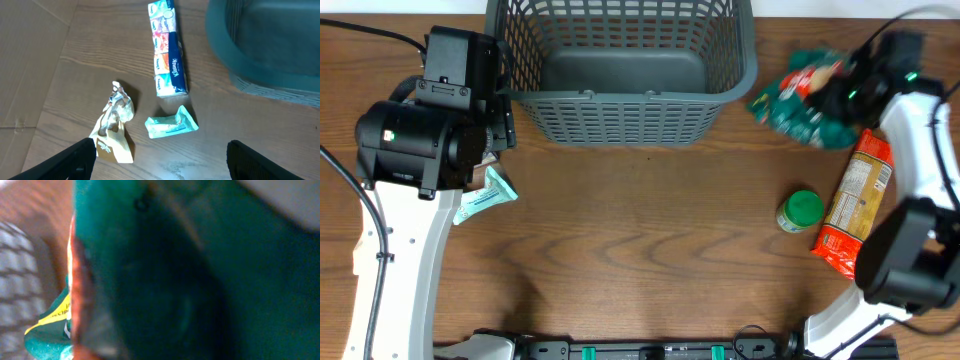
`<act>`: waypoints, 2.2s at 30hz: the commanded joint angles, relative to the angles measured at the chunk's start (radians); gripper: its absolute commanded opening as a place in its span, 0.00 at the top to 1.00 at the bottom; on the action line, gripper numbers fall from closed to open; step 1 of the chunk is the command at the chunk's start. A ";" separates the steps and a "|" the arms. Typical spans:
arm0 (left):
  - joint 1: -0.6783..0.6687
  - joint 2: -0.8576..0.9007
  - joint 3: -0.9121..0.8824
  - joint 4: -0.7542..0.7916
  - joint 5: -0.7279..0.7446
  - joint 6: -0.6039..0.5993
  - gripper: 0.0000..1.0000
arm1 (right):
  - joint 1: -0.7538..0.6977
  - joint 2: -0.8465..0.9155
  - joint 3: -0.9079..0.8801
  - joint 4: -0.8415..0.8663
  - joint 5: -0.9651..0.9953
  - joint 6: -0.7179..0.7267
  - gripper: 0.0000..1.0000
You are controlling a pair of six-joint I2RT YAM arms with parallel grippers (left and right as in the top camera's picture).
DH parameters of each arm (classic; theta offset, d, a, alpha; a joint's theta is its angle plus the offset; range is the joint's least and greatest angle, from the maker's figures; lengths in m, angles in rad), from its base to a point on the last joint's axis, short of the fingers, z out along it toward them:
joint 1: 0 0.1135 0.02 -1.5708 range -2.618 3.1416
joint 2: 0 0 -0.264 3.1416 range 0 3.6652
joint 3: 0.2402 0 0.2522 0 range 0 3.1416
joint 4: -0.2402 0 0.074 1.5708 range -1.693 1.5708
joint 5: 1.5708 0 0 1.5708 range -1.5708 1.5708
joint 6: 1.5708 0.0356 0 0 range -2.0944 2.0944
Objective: Pack container
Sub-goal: 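Carry the coffee pouch into the basket and release it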
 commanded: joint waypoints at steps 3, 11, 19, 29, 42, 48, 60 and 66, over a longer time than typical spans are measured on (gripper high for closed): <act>0.005 -0.005 0.004 -0.003 -0.009 -0.004 0.16 | 0.013 -0.164 0.233 -0.076 0.059 0.008 0.99; 0.005 -0.005 0.004 -0.006 -0.009 -0.004 0.16 | 0.182 -0.262 0.377 -0.021 0.051 -0.240 0.99; 0.005 -0.005 0.004 -0.019 -0.009 -0.004 0.16 | 0.489 -0.246 0.377 0.129 0.052 -0.541 0.99; 0.005 -0.005 0.004 -0.019 -0.009 -0.004 0.16 | 0.601 -0.016 0.377 0.198 0.043 -0.592 0.99; 0.005 -0.005 0.004 -0.021 -0.009 -0.004 0.16 | 0.618 0.223 0.377 0.162 -0.031 -0.592 0.99; 0.005 -0.005 0.004 -0.021 -0.009 -0.005 0.16 | 0.618 0.235 0.376 0.140 -0.031 -0.592 0.59; 0.005 -0.005 0.004 -0.021 -0.009 -0.005 0.16 | 0.618 0.227 0.377 0.136 -0.032 -0.591 0.11; 0.005 -0.005 0.004 -0.021 -0.009 -0.005 0.16 | 0.618 0.151 0.451 0.117 -0.060 -0.552 0.05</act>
